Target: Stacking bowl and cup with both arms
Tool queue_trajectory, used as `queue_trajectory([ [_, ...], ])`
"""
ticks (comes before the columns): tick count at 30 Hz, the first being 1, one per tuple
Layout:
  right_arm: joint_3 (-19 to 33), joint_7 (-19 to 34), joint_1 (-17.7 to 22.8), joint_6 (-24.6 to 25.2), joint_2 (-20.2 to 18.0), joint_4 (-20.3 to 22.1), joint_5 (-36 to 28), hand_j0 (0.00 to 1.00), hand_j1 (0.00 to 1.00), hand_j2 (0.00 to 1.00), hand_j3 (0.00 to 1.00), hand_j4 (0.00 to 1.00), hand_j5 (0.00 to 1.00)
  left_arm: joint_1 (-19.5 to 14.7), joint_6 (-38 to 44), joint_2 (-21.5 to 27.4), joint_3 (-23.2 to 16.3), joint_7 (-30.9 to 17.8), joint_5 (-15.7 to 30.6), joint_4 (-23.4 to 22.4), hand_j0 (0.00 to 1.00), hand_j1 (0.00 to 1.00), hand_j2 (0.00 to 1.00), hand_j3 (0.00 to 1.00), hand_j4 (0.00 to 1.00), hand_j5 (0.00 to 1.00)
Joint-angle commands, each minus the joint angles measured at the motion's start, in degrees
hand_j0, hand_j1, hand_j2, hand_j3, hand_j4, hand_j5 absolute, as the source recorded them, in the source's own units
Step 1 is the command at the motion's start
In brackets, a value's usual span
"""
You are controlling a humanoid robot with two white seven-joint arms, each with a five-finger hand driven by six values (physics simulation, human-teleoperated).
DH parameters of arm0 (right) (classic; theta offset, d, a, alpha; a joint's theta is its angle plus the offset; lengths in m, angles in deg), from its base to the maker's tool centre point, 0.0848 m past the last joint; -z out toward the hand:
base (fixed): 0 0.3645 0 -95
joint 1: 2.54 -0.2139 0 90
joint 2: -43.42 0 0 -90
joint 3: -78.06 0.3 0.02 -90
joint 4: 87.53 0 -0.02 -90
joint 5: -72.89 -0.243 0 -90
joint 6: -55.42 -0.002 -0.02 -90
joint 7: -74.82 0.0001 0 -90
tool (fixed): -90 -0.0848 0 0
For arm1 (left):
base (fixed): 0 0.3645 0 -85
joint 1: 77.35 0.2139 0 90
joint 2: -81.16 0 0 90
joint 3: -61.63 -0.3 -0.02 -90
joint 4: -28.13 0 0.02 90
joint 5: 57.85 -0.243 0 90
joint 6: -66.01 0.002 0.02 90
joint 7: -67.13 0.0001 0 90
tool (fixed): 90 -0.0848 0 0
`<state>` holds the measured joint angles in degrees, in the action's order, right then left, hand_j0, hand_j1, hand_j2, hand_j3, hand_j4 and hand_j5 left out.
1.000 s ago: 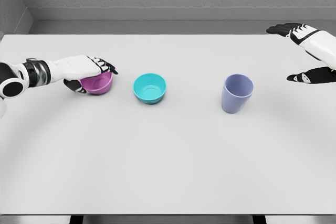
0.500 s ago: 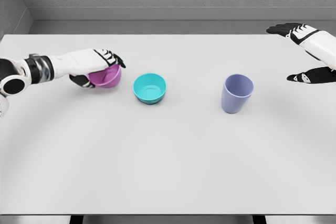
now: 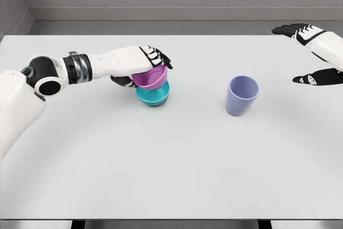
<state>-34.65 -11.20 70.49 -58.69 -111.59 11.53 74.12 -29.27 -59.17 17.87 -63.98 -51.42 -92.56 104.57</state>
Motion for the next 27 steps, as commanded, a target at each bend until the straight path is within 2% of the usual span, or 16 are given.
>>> queue_trajectory([
  [1, 0.03, -0.03, 0.0, 0.03, -0.02, -0.01, -0.27, 1.0, 1.0, 1.0, 1.0, 1.0, 1.0, 0.0, 0.17, -0.69, -0.15, 0.08, 0.17, 0.03, 0.57, 0.57, 0.57, 0.57, 0.57, 0.57],
  [7, 0.03, -0.03, 0.18, 0.03, -0.02, -0.01, -0.27, 1.0, 1.0, 1.0, 1.0, 1.0, 1.0, 0.09, 0.17, -0.43, -0.68, -0.27, 0.17, -0.58, 0.69, 0.69, 0.69, 0.69, 0.69, 0.69],
  [16, 0.03, -0.03, 0.18, 0.03, -0.02, -0.01, -0.27, 1.0, 1.0, 1.0, 1.0, 1.0, 1.0, 0.18, 0.17, -0.34, -0.68, -0.53, -0.1, -0.76, 0.79, 0.79, 0.79, 0.79, 0.79, 0.79],
  [17, 0.03, -0.03, 0.18, 0.03, -0.02, -0.01, -0.27, 1.0, 1.0, 1.0, 1.0, 1.0, 1.0, 0.18, 0.17, -0.34, -0.68, -0.53, -0.1, -0.76, 0.86, 0.86, 0.86, 0.86, 0.86, 0.86],
  [18, 0.03, -0.03, 0.18, 0.03, -0.02, -0.01, -0.27, 1.0, 1.0, 1.0, 1.0, 1.0, 1.0, 0.18, 0.17, -0.34, -0.68, -0.53, -0.19, -0.93, 0.88, 0.88, 0.88, 0.88, 0.88, 0.88],
  [19, 0.03, -0.03, 0.18, 0.03, -0.02, -0.01, -0.27, 1.0, 1.0, 1.0, 1.0, 1.0, 1.0, 0.18, 0.17, -0.34, -0.68, -0.53, -0.19, -0.93, 1.0, 1.0, 1.0, 1.0, 1.0, 1.0],
  [27, 0.03, -0.03, 0.18, 0.2, 0.06, -0.01, -0.27, 1.0, 1.0, 1.0, 1.0, 1.0, 1.0, 0.09, 0.17, 0.18, -0.59, -0.53, -0.1, -0.85, 1.0, 1.0, 1.0, 1.0, 1.0, 1.0],
])
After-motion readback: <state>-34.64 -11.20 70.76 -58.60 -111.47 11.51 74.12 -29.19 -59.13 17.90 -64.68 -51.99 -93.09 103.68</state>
